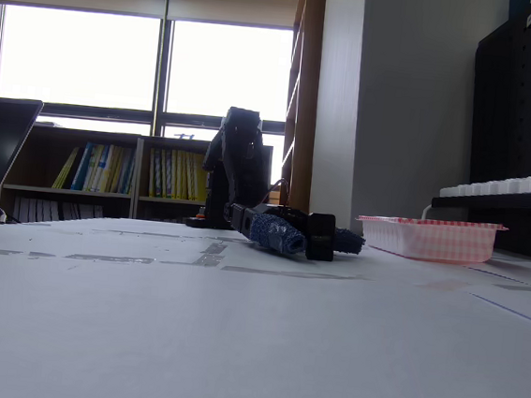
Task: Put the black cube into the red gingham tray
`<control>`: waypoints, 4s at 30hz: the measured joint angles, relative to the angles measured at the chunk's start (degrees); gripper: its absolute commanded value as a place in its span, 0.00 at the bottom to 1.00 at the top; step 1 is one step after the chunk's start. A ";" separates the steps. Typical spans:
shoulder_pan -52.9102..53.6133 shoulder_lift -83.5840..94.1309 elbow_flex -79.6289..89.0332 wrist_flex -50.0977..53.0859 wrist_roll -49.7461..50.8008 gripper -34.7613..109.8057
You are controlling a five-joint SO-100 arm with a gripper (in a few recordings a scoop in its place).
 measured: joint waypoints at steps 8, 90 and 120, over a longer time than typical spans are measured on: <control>-0.53 0.26 0.62 -0.26 -0.26 0.31; -33.31 5.54 84.64 131.13 -19.60 0.50; -5.89 -90.09 2.46 95.80 -8.35 0.27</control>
